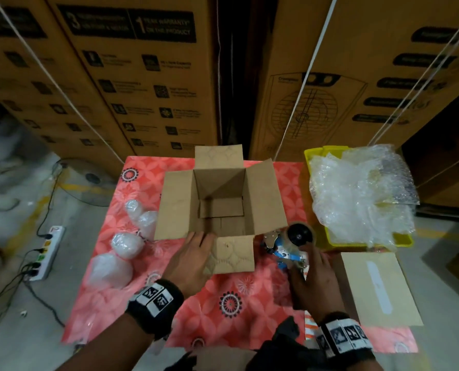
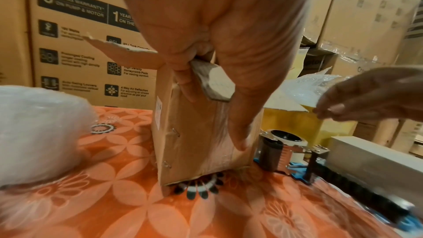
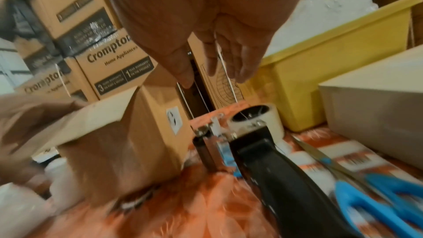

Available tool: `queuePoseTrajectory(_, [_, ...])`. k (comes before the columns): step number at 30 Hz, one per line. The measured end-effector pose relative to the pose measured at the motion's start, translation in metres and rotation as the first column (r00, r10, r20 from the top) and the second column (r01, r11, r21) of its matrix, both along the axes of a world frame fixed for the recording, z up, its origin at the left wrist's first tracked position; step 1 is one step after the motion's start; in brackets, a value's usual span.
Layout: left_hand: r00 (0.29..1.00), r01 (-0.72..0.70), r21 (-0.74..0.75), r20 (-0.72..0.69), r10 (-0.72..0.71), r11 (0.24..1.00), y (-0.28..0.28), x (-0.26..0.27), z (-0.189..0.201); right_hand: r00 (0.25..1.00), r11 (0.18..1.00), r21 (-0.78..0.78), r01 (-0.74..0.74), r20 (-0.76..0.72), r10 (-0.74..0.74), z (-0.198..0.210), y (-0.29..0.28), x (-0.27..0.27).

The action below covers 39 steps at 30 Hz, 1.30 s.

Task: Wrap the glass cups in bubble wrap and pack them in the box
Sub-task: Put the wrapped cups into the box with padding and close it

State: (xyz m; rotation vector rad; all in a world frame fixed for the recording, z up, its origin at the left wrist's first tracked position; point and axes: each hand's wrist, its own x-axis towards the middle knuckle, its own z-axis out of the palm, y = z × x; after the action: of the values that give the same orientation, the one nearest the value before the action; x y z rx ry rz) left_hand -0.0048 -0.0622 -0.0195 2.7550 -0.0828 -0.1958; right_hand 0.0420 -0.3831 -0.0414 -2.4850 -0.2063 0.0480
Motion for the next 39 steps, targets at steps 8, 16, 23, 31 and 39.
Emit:
queuePoseTrajectory(8, [0.981,0.152,-0.078,-0.112,-0.161,0.985,0.008,-0.046,0.007,0.934,0.953,0.145,-0.266,0.285,0.218,0.052,0.035,0.015])
queuePoseTrajectory(16, [0.939,0.219,-0.255,-0.209,-0.275,0.942,0.005,-0.07,0.029,0.697,0.728,-0.153,-0.668,0.215,0.684,0.052,0.067,-0.004])
queuePoseTrajectory(23, [0.991,0.128,-0.087,0.041,-0.125,0.988,0.011,-0.054,0.03,0.512,0.447,-0.378,-0.811,-0.087,0.855,0.026,0.067,-0.011])
queuePoseTrajectory(31, [0.963,0.218,0.08,-0.182,-0.201,0.973,0.001,-0.038,0.034,0.53,0.52,-0.195,-0.831,0.001,0.848,0.038,0.056,-0.013])
queuePoseTrajectory(39, [0.928,0.228,0.086,-0.319,-0.19,0.97,-0.021,-0.024,0.049,0.961,0.967,0.255,0.024,0.261,-0.093,0.098,-0.048,0.064])
